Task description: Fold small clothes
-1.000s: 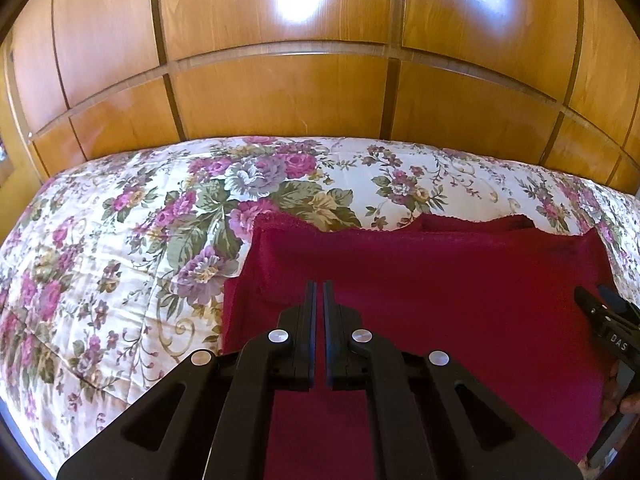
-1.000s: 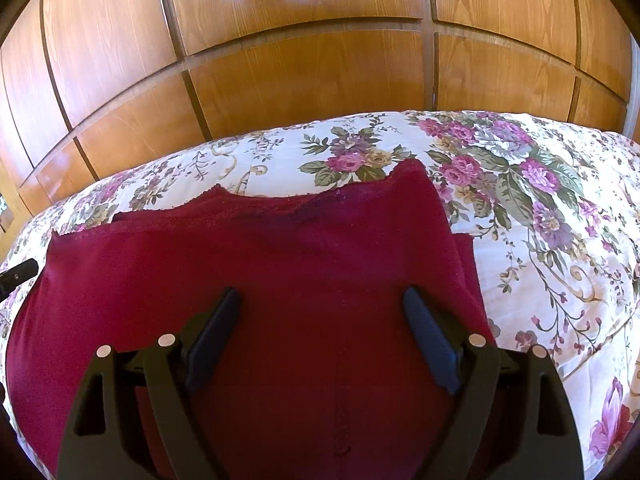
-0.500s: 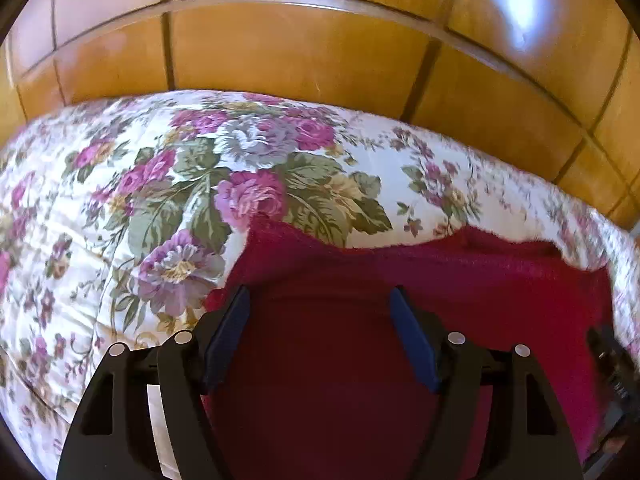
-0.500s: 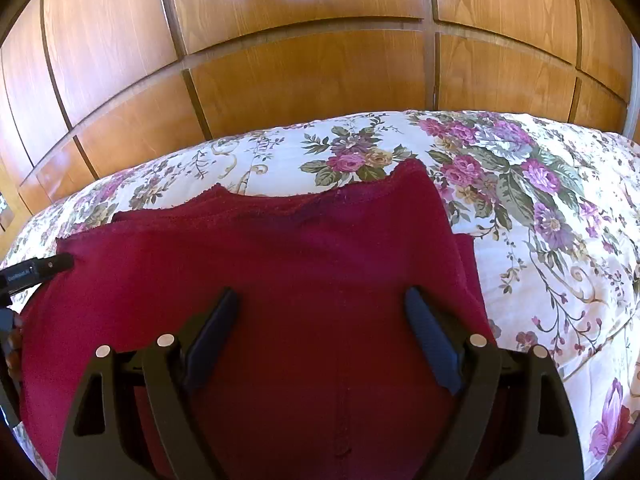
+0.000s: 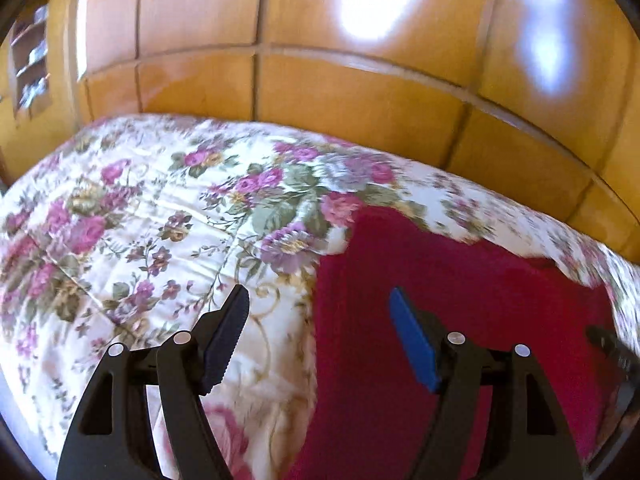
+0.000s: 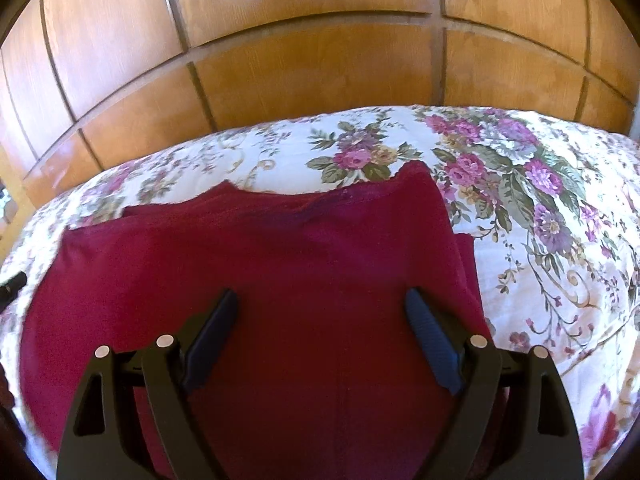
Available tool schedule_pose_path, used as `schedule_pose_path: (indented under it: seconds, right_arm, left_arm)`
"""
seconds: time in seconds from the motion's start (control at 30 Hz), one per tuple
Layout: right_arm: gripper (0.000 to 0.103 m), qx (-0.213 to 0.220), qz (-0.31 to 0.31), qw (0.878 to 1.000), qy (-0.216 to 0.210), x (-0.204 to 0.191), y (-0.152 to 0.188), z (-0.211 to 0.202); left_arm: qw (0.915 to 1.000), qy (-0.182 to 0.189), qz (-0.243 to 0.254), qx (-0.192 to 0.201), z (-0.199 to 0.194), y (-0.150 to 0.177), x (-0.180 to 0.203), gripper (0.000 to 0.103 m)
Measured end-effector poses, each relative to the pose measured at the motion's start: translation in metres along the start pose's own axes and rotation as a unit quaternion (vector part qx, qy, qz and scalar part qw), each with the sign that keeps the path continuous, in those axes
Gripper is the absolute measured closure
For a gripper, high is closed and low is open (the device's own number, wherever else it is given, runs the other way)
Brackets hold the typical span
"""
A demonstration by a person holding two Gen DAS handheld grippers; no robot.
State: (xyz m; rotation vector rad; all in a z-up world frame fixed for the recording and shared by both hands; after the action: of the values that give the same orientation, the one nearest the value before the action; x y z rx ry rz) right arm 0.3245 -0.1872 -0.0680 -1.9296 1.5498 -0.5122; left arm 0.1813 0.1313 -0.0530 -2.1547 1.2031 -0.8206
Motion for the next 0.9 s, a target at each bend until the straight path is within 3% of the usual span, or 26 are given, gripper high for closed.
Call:
schedule_pose_path:
  seconds: [0.1, 0.23, 0.3, 0.37, 0.57, 0.67, 0.8, 0.9]
  right_arm:
    - [0.017, 0.024, 0.032, 0.999, -0.035, 0.017, -0.002, -0.035]
    - [0.018, 0.037, 0.113, 0.991, -0.056, 0.060, 0.013, -0.062]
    - [0.028, 0.023, 0.157, 0.985, -0.066, 0.081, 0.029, -0.060]
    - [0.033, 0.005, 0.200, 0.974, -0.105, 0.091, 0.046, -0.051]
    - [0.035, -0.008, 0.238, 0.953, -0.186, 0.078, 0.068, -0.031]
    - [0.035, -0.010, 0.227, 0.955, -0.189, 0.069, 0.067, -0.028]
    - [0.064, -0.031, 0.195, 0.962, -0.189, 0.056, 0.064, -0.028]
    - [0.073, -0.033, 0.179, 0.965, -0.188, 0.049, 0.060, -0.034]
  left_arm:
    - [0.9990, 0.023, 0.034, 0.015, -0.023, 0.013, 0.009, 0.031]
    - [0.9971, 0.057, 0.050, 0.005, -0.036, 0.030, 0.017, 0.031]
    - [0.9960, 0.070, 0.056, -0.009, -0.039, 0.041, 0.023, 0.031]
    - [0.9951, 0.072, 0.064, -0.019, -0.039, 0.050, 0.028, 0.031]
    - [0.9929, 0.089, 0.067, -0.040, -0.044, 0.064, 0.030, 0.031]
    - [0.9929, 0.088, 0.065, -0.047, -0.044, 0.068, 0.027, 0.031]
    - [0.9920, 0.098, 0.054, -0.057, -0.045, 0.070, 0.021, 0.031]
    - [0.9909, 0.107, 0.051, -0.064, -0.045, 0.070, 0.020, 0.031]
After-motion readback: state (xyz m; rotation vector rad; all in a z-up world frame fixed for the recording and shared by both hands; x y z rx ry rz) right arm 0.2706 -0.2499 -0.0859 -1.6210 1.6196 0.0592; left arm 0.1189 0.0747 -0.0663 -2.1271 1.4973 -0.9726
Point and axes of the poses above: each gripper's, at about its wrist camera, not at the fingertips, and z roughly the way its jaws point, x to its right, y to its underside, the point moved 4 cm from there along z, roughly the way its jaws point, and after that the axes turned 9 degrees about -z, right-handed, at the moved point
